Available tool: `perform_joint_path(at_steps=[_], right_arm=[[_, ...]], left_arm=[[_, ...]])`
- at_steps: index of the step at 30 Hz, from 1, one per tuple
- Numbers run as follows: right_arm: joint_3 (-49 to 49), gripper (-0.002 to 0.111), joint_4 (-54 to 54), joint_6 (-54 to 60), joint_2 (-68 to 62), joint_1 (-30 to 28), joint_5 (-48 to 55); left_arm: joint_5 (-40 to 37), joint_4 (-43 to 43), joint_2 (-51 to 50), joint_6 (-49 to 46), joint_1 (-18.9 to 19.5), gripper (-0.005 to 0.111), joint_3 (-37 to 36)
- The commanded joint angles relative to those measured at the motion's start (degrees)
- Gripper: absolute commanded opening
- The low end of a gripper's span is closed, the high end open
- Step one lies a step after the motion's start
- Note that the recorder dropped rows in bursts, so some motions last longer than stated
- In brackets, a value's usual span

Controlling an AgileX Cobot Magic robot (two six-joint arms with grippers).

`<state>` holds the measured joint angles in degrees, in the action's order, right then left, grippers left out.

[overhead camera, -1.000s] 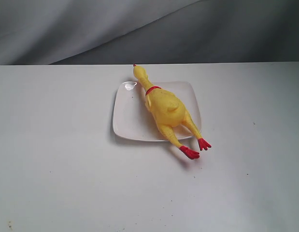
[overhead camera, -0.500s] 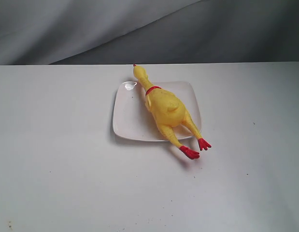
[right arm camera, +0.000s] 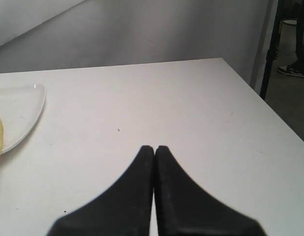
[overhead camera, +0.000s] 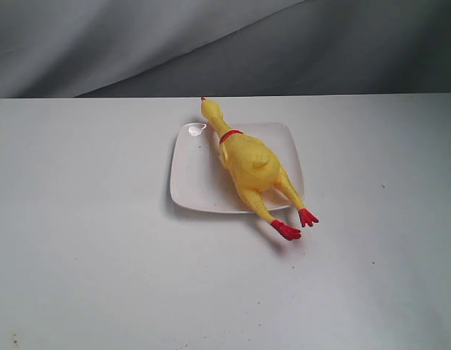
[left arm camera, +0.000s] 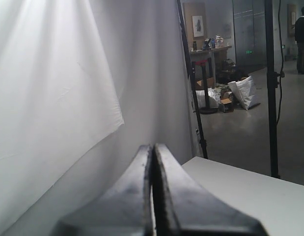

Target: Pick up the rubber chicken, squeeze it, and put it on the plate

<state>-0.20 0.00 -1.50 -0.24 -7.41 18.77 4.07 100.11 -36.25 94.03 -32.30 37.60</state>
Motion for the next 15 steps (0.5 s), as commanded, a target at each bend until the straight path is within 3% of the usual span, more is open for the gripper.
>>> perform_joint_path(at_steps=[1,12,15], right_arm=[[0.20,0.000,0.88,0.00,0.24,-0.52,0.13],[0.20,0.000,0.88,0.00,0.24,-0.52,0.13],[0.20,0.000,0.88,0.00,0.24,-0.52,0.13]], left_arm=[[0.25,-0.17,0.23,0.18,-0.34,0.001,-0.16],[0.25,-0.17,0.23,0.18,-0.34,0.001,-0.16],[2.71,-0.17,2.14,0.18,2.96,0.001,-0.16]])
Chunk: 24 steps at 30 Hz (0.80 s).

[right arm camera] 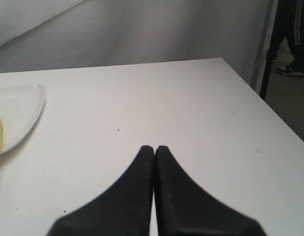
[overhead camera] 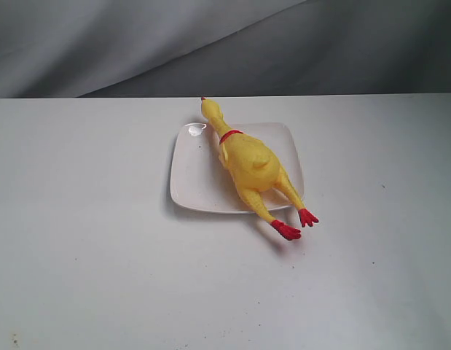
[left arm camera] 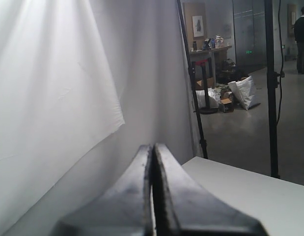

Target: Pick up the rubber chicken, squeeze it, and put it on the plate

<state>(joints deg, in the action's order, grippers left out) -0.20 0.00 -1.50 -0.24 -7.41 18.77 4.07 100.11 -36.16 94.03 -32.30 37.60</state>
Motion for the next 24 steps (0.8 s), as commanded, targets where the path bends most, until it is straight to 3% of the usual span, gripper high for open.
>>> perform_joint_path(at_steps=[1,5,12,18,24], right_arm=[[0.20,0.000,0.88,0.00,0.24,-0.52,0.13],[0.20,0.000,0.88,0.00,0.24,-0.52,0.13],[0.20,0.000,0.88,0.00,0.24,-0.52,0.13],[0.20,0.000,0.88,0.00,0.24,-0.52,0.13],[0.20,0.000,0.88,-0.02,0.24,-0.52,-0.10]], left_arm=[[4.77,-0.17,3.44,0.18,5.14,0.001,-0.16],[8.45,-0.17,8.75,0.18,15.95,0.001,-0.16],[6.06,-0.17,20.08,0.18,33.55,0.001,-0.16],[6.20,-0.17,30.46,0.18,39.41,0.001,-0.16],[6.66,-0.17,36.16,0.18,39.41,0.001,1.41]])
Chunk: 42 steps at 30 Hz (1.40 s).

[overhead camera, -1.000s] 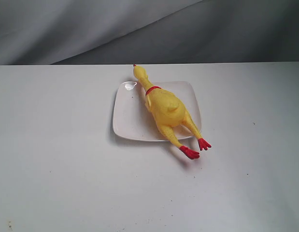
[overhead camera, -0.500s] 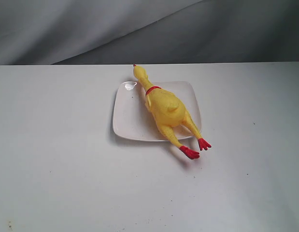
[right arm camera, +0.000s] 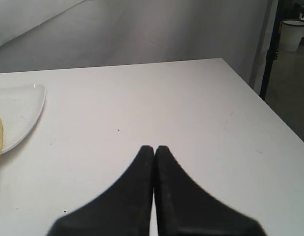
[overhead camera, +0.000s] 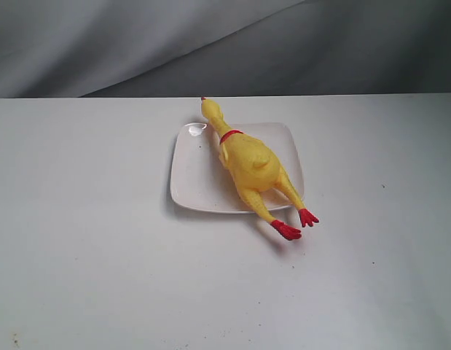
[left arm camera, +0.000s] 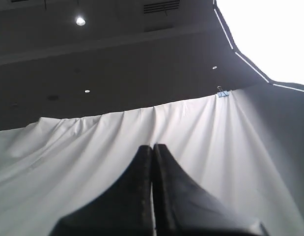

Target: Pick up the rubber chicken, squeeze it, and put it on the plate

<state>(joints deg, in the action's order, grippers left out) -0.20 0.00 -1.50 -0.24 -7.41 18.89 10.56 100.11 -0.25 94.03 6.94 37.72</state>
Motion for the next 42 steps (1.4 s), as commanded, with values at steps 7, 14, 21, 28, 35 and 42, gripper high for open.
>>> perform_joint_path(at_steps=[7,14,21,28,35,42], right_arm=[[0.20,0.000,0.88,-0.02,0.24,-0.52,-0.22],[0.20,0.000,0.88,-0.02,0.24,-0.52,-0.22],[0.20,0.000,0.88,-0.02,0.24,-0.52,-0.22],[0.20,0.000,0.77,-0.02,0.24,-0.52,-0.22],[0.20,0.000,0.77,-0.02,0.24,-0.52,-0.22],[0.20,0.000,0.77,-0.15,0.24,-0.52,-0.22]], left_arm=[[-0.33,-0.17,0.25,-0.07,0.17,0.001,1.28],[-0.74,-6.97,0.25,-6.44,0.17,0.001,0.80],[-3.26,-61.48,0.25,-56.40,0.17,0.001,-1.52],[-14.99,-83.62,0.25,-79.08,0.17,0.001,-1.66],[-18.98,-95.15,0.25,-94.61,0.17,0.001,-1.66],[-24.07,-95.15,0.25,-94.03,0.17,0.001,-4.98]])
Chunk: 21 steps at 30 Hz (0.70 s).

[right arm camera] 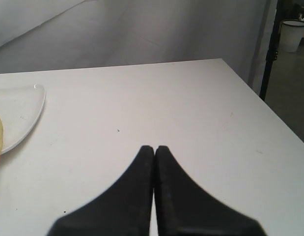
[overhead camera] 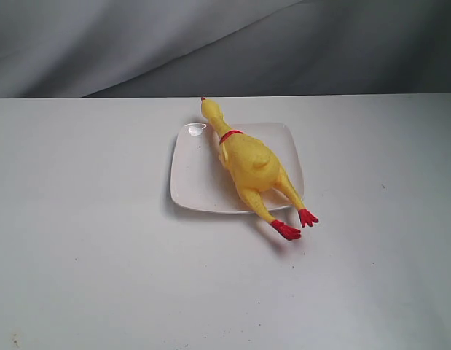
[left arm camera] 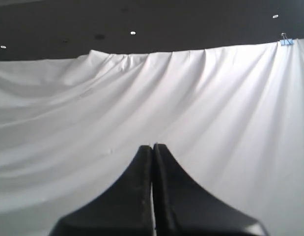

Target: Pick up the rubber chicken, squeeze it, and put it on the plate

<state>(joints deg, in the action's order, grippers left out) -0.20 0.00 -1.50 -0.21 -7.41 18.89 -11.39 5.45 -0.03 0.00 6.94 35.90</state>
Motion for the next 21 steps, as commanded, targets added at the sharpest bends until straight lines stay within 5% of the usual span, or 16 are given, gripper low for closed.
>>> perform_joint_path(at_steps=[1,21], right_arm=[[0.20,0.000,0.77,-0.15,0.21,-0.52,-0.22],[0.20,0.000,0.45,-0.17,0.21,-0.52,-0.22]], left_arm=[[-2.22,-0.49,0.03,0.58,0.17,0.001,-4.24],[2.40,-6.34,0.03,4.84,0.17,0.001,-33.20]])
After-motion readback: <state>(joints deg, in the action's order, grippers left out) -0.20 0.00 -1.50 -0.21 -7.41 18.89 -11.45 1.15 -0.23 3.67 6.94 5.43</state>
